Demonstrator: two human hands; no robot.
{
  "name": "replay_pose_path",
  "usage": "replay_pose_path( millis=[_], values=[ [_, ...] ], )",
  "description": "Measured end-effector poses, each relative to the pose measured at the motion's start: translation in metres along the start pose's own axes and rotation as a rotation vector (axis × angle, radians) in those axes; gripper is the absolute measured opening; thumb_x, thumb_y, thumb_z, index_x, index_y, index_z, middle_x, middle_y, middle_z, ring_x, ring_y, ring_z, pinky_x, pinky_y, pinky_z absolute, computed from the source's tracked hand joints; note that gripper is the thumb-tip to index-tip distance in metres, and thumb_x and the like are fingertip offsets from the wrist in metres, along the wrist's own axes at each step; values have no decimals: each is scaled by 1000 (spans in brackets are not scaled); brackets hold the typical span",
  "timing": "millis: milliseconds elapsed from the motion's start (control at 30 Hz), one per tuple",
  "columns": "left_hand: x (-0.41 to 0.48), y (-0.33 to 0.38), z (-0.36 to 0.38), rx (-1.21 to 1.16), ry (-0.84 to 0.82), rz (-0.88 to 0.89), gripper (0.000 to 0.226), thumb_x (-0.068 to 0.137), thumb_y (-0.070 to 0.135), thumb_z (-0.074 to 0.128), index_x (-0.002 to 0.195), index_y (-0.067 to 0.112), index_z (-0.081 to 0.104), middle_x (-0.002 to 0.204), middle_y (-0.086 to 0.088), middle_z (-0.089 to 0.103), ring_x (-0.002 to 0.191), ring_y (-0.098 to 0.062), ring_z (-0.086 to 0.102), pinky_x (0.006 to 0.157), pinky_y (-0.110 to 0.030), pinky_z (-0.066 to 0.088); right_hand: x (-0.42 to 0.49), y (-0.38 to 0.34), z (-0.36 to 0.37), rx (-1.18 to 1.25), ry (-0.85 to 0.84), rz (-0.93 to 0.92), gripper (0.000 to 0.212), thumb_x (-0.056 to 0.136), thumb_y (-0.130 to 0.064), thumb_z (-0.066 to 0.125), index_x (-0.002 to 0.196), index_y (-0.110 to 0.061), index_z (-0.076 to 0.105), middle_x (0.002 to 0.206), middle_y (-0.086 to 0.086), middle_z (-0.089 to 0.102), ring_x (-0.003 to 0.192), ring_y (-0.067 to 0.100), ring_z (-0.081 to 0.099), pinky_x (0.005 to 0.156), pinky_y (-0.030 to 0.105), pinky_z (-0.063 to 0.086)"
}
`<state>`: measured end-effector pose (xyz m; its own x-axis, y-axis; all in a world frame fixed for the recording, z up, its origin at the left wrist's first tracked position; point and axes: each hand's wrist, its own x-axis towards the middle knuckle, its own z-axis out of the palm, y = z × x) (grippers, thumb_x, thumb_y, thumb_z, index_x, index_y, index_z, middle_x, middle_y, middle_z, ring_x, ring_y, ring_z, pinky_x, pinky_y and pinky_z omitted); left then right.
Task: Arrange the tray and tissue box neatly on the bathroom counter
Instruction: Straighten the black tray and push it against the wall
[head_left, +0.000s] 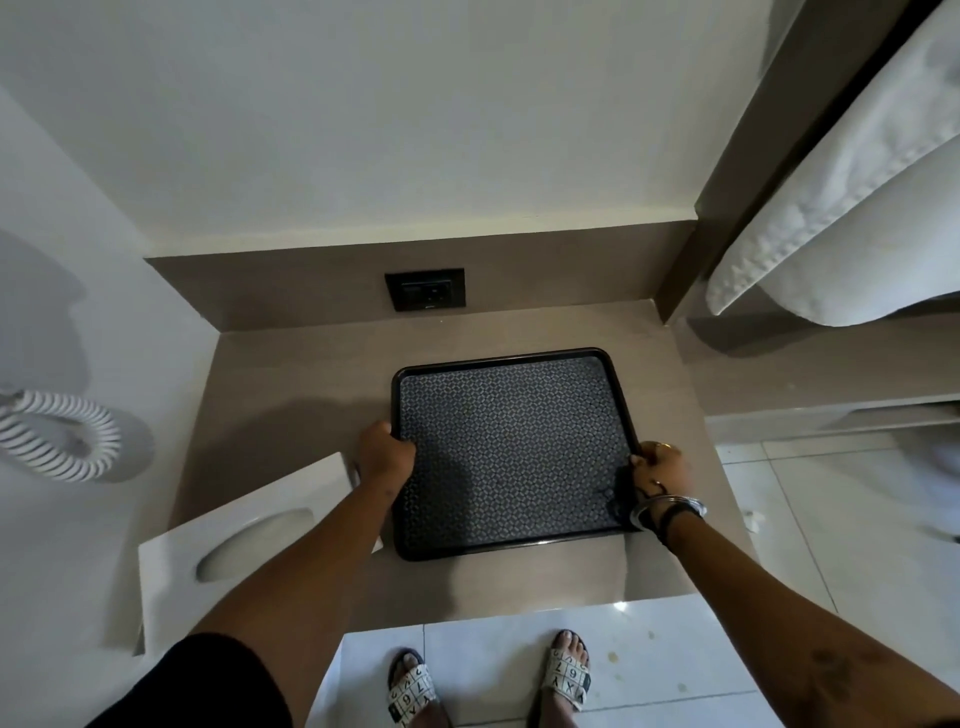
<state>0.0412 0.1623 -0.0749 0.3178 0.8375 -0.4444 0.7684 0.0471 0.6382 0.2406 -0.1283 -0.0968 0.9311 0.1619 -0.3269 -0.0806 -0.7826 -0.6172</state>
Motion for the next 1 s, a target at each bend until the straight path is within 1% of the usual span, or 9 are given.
replay_pose_path(
  millis=[133, 167, 233, 300, 367, 467, 533, 667, 1000],
  values=[
    [-12, 7, -3, 65, 47, 76, 6, 82, 3, 60, 83, -3, 60, 98, -26, 68, 93, -41, 65, 70, -41, 51, -7, -1, -3, -74, -8, -33, 28, 90, -13, 63, 113, 3, 68, 117, 26, 65, 108, 40, 60, 88, 33, 46],
    [-18, 8, -1, 139, 83, 113, 12, 83, 10, 62, 86, -1, 59, 103, -25, 66, 98, -41, 63, 73, -40, 51, -12, -2, -5, -130, 16, -51, 32, 91, -18, 63, 116, 2, 66, 120, 26, 62, 110, 41, 57, 91, 37, 46],
    [-38, 6, 7, 311, 148, 204, 40, 88, 30, 61, 113, -1, 58, 122, -24, 58, 115, -40, 54, 96, -46, 47, -29, -3, -7, -259, 80, -132, 44, 92, -28, 61, 127, 0, 59, 127, 26, 55, 114, 43, 51, 95, 45, 43],
    [-67, -5, 21, 391, 152, 352, 64, 92, 43, 54, 140, 2, 43, 147, -24, 41, 136, -40, 39, 114, -50, 30, -54, -3, -6, -324, 117, -276, 55, 93, -38, 58, 135, -3, 51, 136, 25, 49, 121, 42, 47, 99, 51, 40],
    [-100, -26, 38, 415, 75, 499, 73, 94, 48, 44, 151, 5, 30, 160, -21, 23, 149, -35, 22, 120, -50, 15, -82, 0, -1, -378, 105, -461, 64, 91, -49, 49, 140, -7, 47, 145, 22, 43, 128, 39, 43, 103, 55, 37],
    [-136, -67, 56, 531, -25, 652, 75, 94, 51, 35, 153, 5, 27, 163, -20, 15, 151, -34, 15, 121, -51, 12, -122, 12, 14, -534, -9, -670, 76, 89, -63, 30, 144, -13, 44, 154, 17, 37, 137, 36, 38, 106, 60, 32],
    [-143, -91, 61, 625, -57, 716, 76, 94, 53, 37, 153, 5, 26, 163, -20, 15, 151, -35, 17, 120, -51, 15, -135, 21, 27, -613, -121, -689, 80, 90, -68, 22, 148, -16, 39, 158, 14, 30, 143, 36, 31, 110, 63, 25],
    [-137, -107, 62, 741, -80, 783, 82, 91, 59, 43, 152, 6, 28, 162, -20, 19, 149, -36, 21, 120, -48, 14, -132, 30, 47, -707, -235, -666, 85, 89, -72, 26, 153, -17, 26, 163, 12, 15, 149, 34, 17, 114, 64, 14],
    [-109, -88, 61, 759, -98, 784, 83, 92, 63, 35, 154, 9, 22, 163, -19, 15, 151, -35, 13, 121, -50, 16, -104, 11, 61, -665, -254, -656, 85, 88, -73, 28, 154, -19, 22, 163, 13, 14, 149, 32, 13, 115, 62, 10]
  ],
)
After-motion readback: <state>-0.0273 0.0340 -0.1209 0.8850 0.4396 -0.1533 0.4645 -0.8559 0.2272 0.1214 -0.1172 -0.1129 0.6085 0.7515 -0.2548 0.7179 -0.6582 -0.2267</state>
